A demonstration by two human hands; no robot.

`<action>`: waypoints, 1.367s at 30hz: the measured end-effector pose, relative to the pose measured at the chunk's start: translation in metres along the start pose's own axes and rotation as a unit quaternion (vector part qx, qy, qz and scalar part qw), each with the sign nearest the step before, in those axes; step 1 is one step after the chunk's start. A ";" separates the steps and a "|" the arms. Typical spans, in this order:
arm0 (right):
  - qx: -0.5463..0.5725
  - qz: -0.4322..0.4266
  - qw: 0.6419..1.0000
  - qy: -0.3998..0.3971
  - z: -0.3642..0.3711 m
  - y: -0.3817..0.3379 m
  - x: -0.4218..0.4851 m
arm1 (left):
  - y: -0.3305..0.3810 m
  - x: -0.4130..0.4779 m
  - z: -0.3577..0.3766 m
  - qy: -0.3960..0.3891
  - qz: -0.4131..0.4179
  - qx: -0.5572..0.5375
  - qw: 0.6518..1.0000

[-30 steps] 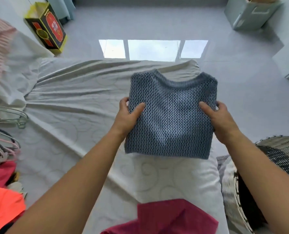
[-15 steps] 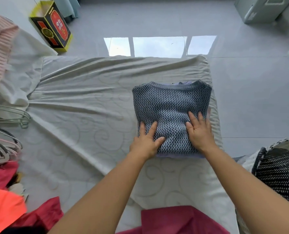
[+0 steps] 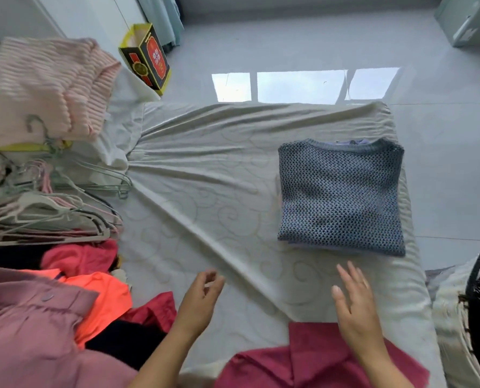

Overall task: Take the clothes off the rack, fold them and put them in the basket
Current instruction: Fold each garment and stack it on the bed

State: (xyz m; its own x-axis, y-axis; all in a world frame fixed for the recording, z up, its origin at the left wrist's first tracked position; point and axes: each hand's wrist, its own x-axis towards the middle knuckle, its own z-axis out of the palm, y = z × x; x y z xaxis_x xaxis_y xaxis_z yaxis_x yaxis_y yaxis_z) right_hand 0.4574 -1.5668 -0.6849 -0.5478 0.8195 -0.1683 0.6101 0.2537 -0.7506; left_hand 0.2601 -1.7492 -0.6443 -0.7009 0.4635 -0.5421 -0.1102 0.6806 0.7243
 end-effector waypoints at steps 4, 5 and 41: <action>0.065 0.034 0.993 -0.097 0.066 -0.026 -0.070 | -0.071 -0.025 -0.063 0.004 0.010 0.096 0.995; 0.087 0.040 0.989 -0.114 0.087 -0.039 -0.084 | -0.083 -0.029 -0.081 -0.002 0.027 0.128 0.991; 0.331 -0.014 0.943 -0.022 0.060 -0.436 -0.161 | 0.066 -0.115 -0.527 0.051 0.256 0.108 0.959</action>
State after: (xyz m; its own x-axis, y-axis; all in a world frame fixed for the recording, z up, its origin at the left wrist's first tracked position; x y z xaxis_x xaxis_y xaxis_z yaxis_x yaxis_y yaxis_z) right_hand 0.2454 -1.8405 -0.3682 -0.5911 0.7910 -0.1578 0.1119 -0.1134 -0.9872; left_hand -0.0382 -2.0568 -0.3093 -0.6910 0.7176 -0.0872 0.4065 0.4855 0.7739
